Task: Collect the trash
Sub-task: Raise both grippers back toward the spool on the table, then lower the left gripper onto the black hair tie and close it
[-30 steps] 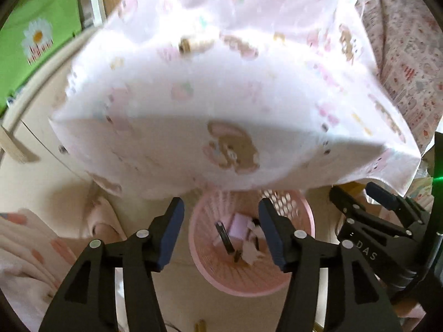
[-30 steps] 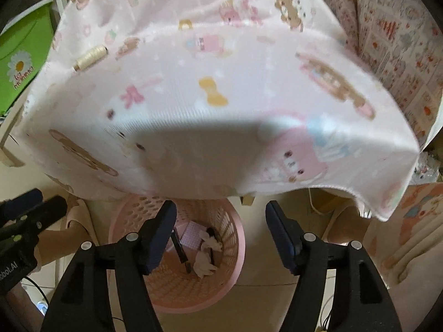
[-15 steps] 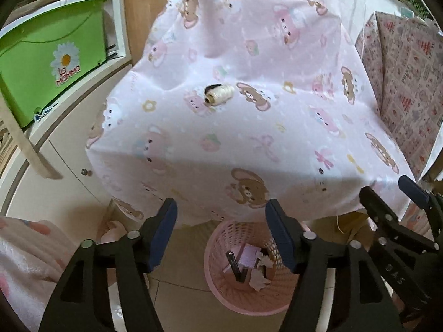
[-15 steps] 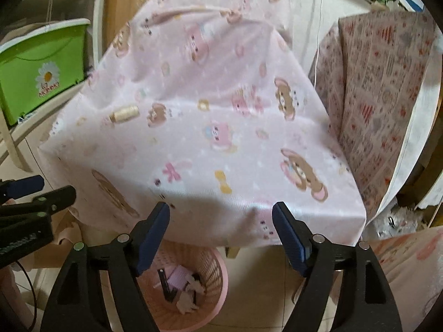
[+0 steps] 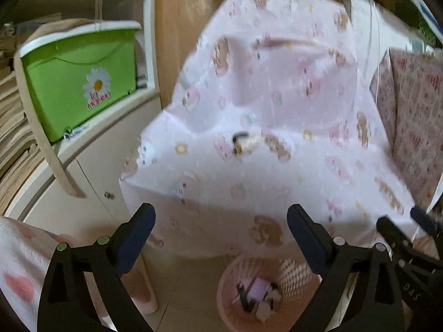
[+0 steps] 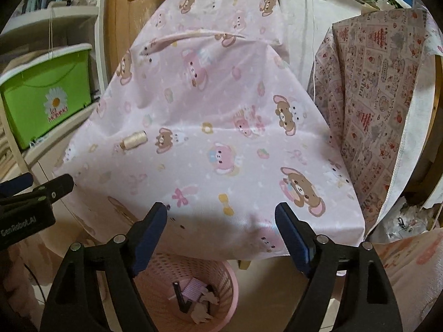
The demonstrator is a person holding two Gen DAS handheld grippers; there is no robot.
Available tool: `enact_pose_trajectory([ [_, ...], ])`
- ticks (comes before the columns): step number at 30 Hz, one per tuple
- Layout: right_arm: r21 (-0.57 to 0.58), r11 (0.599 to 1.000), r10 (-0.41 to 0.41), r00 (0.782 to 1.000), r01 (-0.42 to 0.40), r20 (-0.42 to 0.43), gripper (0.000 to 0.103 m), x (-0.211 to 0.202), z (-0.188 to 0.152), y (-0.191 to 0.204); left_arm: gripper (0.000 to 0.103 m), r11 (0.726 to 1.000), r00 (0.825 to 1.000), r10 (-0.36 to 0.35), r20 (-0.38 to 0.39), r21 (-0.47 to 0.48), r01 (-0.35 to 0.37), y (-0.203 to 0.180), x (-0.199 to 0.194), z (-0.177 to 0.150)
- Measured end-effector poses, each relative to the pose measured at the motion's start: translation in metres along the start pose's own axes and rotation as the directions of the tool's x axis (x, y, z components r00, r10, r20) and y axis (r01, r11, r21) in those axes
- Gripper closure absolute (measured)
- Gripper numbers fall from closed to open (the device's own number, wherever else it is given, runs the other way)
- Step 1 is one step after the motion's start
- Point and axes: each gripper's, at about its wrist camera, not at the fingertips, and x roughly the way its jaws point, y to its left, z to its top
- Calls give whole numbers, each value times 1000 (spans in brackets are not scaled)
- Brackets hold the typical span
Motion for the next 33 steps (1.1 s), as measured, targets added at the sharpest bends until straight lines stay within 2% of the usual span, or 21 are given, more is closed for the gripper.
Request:
enact_pose_trajectory([
  [1,4,1000,8,1000,-8,-1,22,0,1,-1,9,1000,1000,12,13,-5,-12,1,-2,3],
  [2,3,1000,19,1000,-19,-4,28,0,3,-1,12,1000,999,30,12,-2,-30,0,-3,7],
  [3,-12,1000,16,1000,-16,-13,32,0,6,0,19,999,999,44,9,10,-44,-1,-3,10],
  [5,-46,999,-26,999,24,-43,48,5,10,2,23,997,998,63,20,41,-64,-2,-3,18],
  [6,-53,998,-39,998,36,-56,52,7,12,2,23,997,998,62,25,49,-63,-2,-3,22],
  [8,-31,999,-17,998,15,-63,65,10,18,-2,23,998,999,35,17,56,-36,-2,-1,30],
  [11,3,1000,29,996,-29,-81,71,13,28,-9,26,996,1000,-23,-18,85,24,-6,3,45],
  [13,3,999,42,996,-41,-83,72,14,36,-11,30,990,997,-60,-40,125,64,-11,7,58],
  [16,-29,999,40,997,-42,-73,72,16,49,-10,34,986,994,-106,-26,129,108,-14,10,77],
  [21,-51,997,56,996,-60,-72,72,22,73,-17,34,976,972,-210,-105,30,214,-4,34,108],
  [23,-43,998,51,996,-54,-73,72,26,79,-22,35,979,974,-202,-104,7,204,1,41,114],
  [26,-48,998,41,995,-45,-90,73,37,83,-28,35,982,976,-185,-120,21,188,3,54,115],
  [29,-58,998,21,995,-27,-98,73,45,81,-31,34,974,966,-215,-142,34,222,4,66,111],
  [33,-38,999,10,991,-15,-131,72,58,72,-36,34,978,961,-198,-193,25,207,5,92,102],
])
